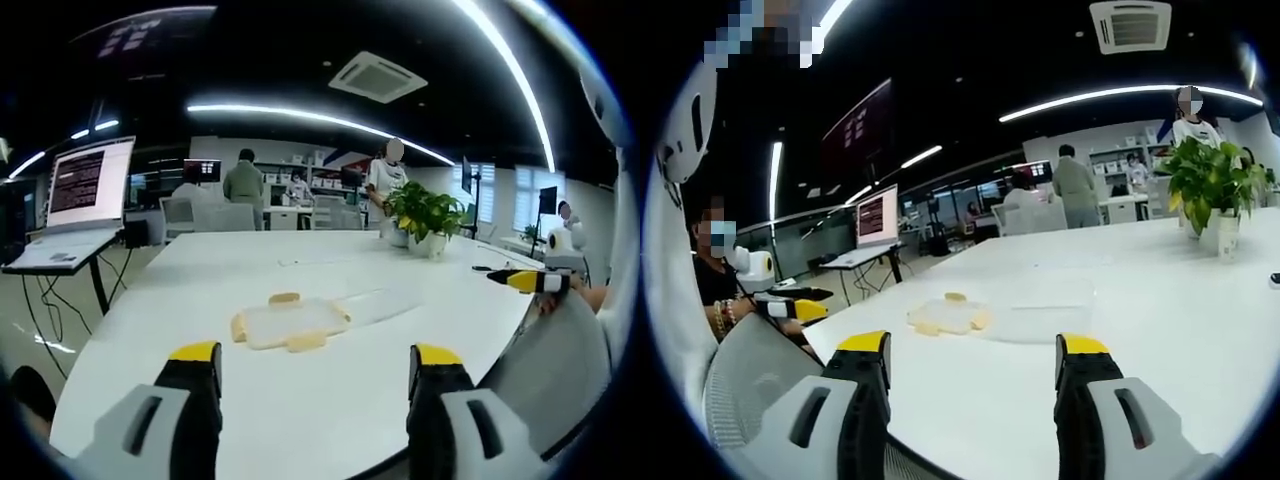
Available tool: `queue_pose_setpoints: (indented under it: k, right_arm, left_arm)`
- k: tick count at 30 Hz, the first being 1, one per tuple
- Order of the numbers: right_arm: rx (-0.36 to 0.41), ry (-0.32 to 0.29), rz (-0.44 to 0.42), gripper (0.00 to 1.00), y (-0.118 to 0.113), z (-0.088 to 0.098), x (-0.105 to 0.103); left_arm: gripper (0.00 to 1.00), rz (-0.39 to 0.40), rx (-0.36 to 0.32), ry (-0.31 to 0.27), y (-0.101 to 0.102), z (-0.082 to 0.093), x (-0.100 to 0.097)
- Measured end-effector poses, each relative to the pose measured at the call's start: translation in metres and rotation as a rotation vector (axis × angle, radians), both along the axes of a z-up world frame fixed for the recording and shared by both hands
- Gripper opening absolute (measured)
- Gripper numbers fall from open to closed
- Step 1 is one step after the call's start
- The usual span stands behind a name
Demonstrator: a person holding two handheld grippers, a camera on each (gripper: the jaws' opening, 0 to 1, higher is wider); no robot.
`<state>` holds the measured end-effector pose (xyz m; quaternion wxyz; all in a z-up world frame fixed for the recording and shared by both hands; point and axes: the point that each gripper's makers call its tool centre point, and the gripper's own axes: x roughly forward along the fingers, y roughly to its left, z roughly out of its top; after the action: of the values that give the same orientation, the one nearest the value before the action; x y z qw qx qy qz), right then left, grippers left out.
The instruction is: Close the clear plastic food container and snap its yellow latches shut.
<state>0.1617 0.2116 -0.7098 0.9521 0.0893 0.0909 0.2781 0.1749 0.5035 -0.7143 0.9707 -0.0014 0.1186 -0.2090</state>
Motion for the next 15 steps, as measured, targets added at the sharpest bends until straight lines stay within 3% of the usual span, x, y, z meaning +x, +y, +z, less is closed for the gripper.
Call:
queue_pose_setpoints:
  k: [6,8,15]
  right_arm:
    - [-0.019,0.017,0.005,0.64,0.001,-0.004,0.000]
    - [-0.053,0.042,0.043,0.62,0.008,-0.009,-0.003]
    - [-0.041,-0.011,0.079,0.56,0.015,0.001,-0.006]
  left_arm:
    - [0.73,-0.003,-0.005,0.003,-0.001,0.000,0.000]
    - [0.73,-0.003,-0.007,0.002,-0.001,0.000,0.000]
    - [0.72,-0.006,-0.007,0.014,-0.001,-0.002,0.000]
